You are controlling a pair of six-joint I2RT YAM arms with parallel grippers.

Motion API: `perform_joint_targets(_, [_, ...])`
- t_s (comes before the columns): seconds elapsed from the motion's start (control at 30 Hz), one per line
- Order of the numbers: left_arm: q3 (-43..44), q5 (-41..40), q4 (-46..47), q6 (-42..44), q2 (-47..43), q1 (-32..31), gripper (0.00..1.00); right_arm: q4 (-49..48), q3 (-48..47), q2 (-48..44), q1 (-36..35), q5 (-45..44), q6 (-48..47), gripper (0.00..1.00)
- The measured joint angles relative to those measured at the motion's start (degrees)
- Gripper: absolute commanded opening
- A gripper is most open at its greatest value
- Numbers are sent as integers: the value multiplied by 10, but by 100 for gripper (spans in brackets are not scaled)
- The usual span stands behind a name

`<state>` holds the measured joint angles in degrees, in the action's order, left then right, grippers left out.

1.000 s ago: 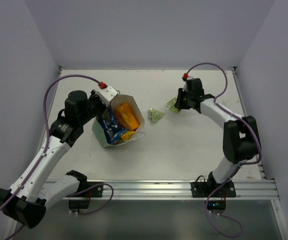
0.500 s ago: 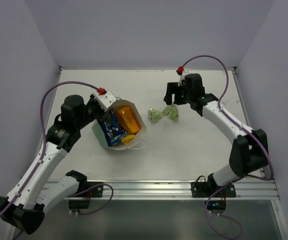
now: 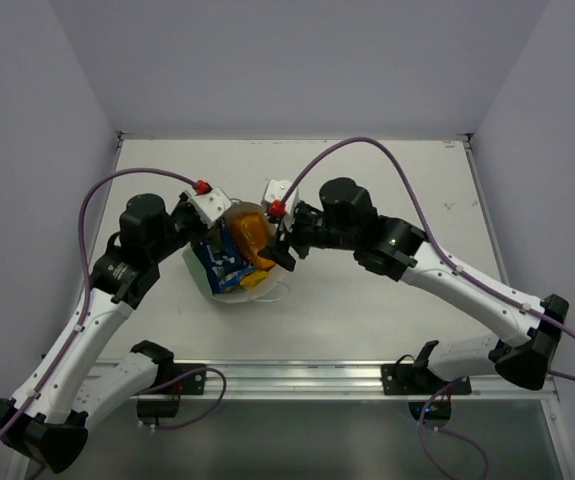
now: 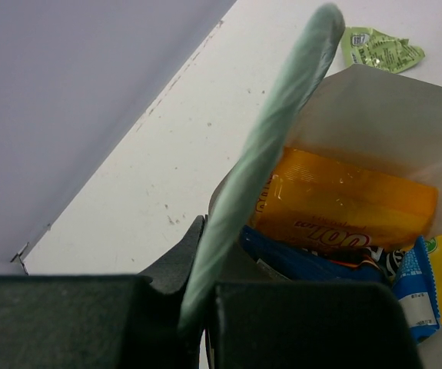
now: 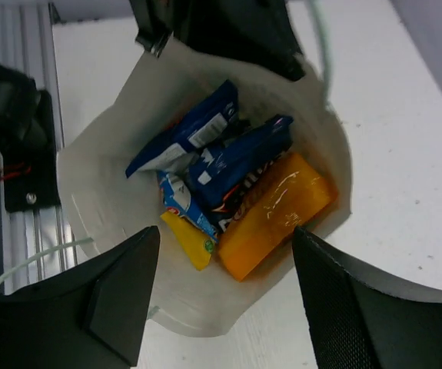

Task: Take the snacks out of the paper bag

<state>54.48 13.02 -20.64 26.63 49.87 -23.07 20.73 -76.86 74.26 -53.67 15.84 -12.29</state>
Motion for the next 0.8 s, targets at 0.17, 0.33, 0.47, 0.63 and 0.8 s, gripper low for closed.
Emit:
perform_joint_targets(0.17, [-12,19,0,10,-19,0,0,27,-5,75,-35,1,-48,69])
perform_joint_targets(0.33, [-29,44,1,26,-41,0,0,28,-2,120,-66,-26,-67,69])
perform_joint_targets(0.47, [-44,61,2,37,-61,0,0,23,7,124,-85,-44,-72,69])
perform_joint_targets(0.63, [-54,80,-1,47,-78,0,0,16,12,125,-98,-48,-76,70])
perform_joint_targets(0.8, [-55,96,-3,47,-86,0,0,4,26,139,-104,-48,-84,71])
